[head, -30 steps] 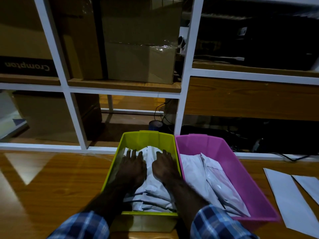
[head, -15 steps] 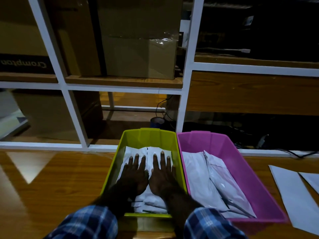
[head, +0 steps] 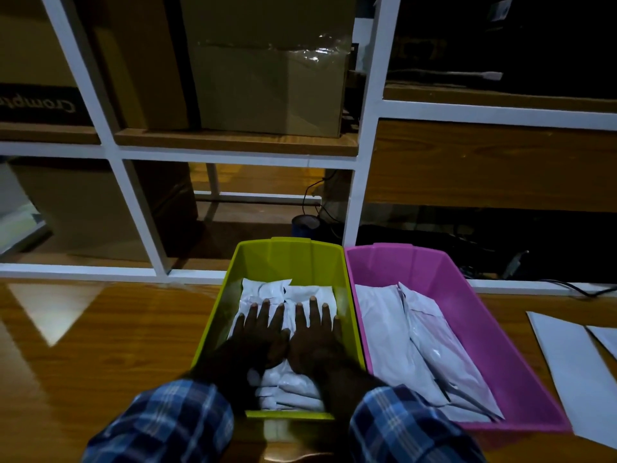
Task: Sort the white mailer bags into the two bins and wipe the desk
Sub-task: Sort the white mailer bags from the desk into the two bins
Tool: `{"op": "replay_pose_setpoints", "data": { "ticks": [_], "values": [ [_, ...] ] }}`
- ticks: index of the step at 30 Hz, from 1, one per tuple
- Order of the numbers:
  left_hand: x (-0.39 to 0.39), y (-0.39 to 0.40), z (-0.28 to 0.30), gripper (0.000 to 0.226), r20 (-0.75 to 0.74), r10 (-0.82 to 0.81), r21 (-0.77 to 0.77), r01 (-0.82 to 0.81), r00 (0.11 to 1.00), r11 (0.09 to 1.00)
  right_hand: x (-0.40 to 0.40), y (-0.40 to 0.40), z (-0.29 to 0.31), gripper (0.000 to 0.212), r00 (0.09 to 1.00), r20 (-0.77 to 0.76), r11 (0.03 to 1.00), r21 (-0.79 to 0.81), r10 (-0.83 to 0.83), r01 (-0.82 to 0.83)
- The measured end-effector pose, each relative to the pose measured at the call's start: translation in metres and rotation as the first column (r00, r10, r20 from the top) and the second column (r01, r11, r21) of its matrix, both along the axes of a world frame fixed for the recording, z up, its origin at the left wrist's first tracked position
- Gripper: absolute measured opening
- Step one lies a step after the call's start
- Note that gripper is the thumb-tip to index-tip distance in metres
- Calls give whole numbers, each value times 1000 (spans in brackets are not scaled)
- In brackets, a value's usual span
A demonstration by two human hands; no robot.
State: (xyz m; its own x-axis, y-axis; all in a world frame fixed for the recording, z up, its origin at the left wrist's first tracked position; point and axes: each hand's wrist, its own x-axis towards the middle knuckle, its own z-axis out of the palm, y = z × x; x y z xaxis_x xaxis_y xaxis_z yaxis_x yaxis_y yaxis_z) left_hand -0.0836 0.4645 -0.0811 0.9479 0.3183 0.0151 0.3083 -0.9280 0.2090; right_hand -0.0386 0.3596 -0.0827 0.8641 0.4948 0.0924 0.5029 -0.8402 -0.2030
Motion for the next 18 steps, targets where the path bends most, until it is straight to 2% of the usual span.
{"op": "replay_pose_setpoints", "data": {
  "ticks": [2,6,9,12,14,17,18],
  "values": [
    [3,2,-8,55,-17,-2,-25,1,1000,1000,1,2,-6,63,1000,-6,1000,8,7,-7],
    [8,8,-12,49,62,-12,-38,14,998,999,-1,-1,-5,75,998,-59,1000,6,6,-5],
    [11,7,-19,52,58,-10,-66,14,998,998,1,-2,-5,85,996,-91,1000,4,10,-10],
    [9,8,-19,64,60,-10,12,10,998,1000,5,0,-7,70,998,-57,999,27,-24,26],
    [10,10,-20,69,65,3,51,-6,998,999,3,-2,-6,74,998,-56,998,46,-34,37],
    [6,12,-22,53,14,-34,44,33,999,998,-1,-4,7,91,995,-96,998,-61,-31,26],
    [5,12,-23,52,0,-27,51,27,1000,998,2,-2,6,90,990,-137,996,-86,-23,12]
  ]
}}
